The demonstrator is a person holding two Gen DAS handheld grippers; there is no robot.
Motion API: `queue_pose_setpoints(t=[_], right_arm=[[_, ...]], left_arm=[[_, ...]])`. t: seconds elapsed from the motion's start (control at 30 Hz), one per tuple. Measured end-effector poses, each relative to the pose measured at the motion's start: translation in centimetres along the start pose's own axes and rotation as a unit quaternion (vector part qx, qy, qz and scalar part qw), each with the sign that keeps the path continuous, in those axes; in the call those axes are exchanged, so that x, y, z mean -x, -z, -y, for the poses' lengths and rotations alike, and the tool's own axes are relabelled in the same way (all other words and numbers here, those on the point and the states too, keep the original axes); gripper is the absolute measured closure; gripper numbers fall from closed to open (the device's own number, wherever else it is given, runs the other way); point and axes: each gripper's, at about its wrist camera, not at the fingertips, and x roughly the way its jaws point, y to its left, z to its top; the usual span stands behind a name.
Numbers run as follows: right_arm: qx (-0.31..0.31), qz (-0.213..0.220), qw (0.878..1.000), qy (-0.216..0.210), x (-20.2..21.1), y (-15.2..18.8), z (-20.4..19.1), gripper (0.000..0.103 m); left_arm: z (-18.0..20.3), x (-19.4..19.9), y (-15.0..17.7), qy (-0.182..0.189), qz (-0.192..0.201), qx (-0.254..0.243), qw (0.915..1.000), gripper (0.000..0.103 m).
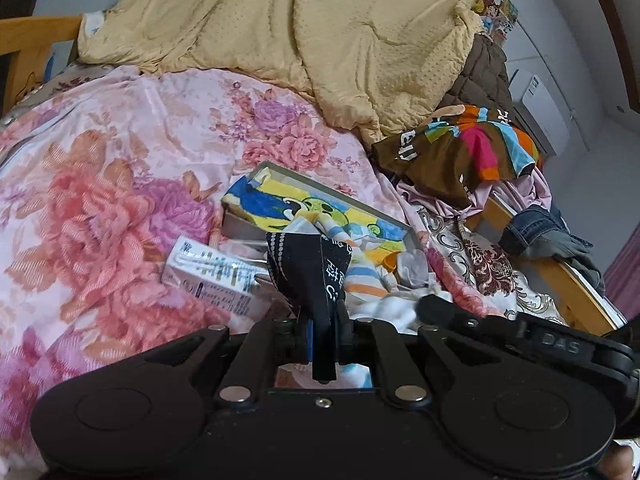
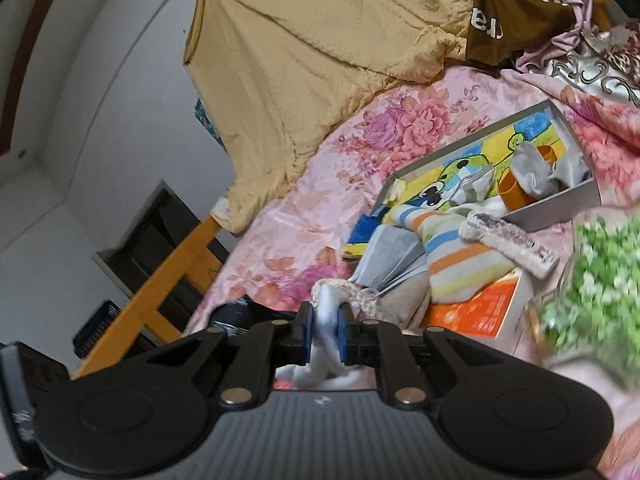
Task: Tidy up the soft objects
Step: 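Move both held items toward the painted tray with both tools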
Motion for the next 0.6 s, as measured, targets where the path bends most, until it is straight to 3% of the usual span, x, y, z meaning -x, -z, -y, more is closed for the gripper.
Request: queue_pose_setpoints(t=[0.27,0.43,0.6], right_arm=[[-0.009,-0.029,0.999,0.024,-3.2,-1.7,3.0,0.089],[-0.053,-0.068,0.996,-0.011,-3.8,-2.1,5.2,0.088],[-0.023,-0.118,0.993,-0.015,-4.1,-1.8,5.0,0.081]], left_arm=[[0.6,-2.8,-1.1,0.002,-0.012,-0.017,0.9998,0.094],[0.8,-5.2,-1.4,0.001,-0.019,-0.016,0.9997,0.094],[1.0,-6.6,-1.3,0.003,-0.025,-0.016,0.9996,0.094]])
